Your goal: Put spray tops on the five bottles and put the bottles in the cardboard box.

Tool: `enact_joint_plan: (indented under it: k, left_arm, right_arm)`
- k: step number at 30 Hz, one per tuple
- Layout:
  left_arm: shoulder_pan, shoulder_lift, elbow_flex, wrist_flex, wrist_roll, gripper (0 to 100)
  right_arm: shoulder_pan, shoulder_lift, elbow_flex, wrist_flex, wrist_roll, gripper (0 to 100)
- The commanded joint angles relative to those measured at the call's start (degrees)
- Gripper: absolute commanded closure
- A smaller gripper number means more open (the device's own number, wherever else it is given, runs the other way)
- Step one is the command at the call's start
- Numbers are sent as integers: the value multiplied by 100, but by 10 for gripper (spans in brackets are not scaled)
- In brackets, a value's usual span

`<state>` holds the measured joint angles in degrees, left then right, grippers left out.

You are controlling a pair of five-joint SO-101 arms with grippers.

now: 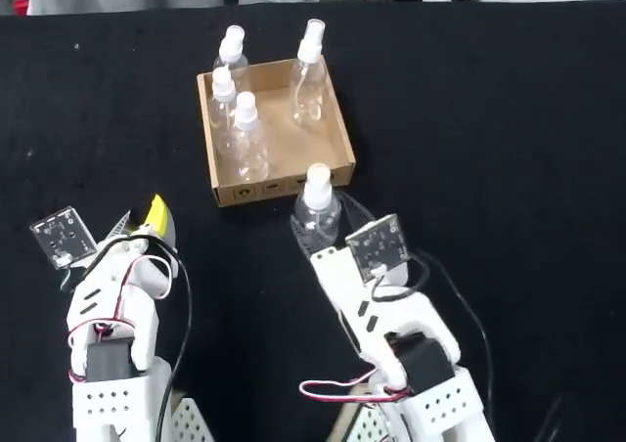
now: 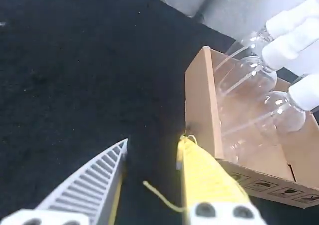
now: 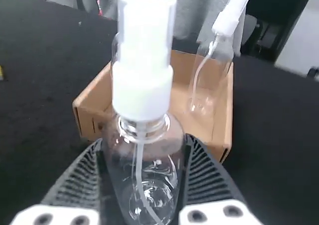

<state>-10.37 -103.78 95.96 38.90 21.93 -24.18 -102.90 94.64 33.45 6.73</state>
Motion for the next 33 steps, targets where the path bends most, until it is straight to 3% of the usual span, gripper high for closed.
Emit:
enact_joint_plan:
  k: [1, 11, 16, 33]
  left_arm:
    - [-66, -18, 145, 35, -53, 852]
    - [-66, -18, 145, 9, -53, 851]
    - [-66, -18, 145, 9, -53, 851]
    - [-75, -18, 145, 0, -53, 851]
  right_arm:
    - [88, -567, -769, 35, 334, 987]
    - [88, -567, -1349, -18, 571, 986]
    - [88, -382, -1490, -545, 571, 986]
    - [123, 3618, -2765, -2488, 519, 986]
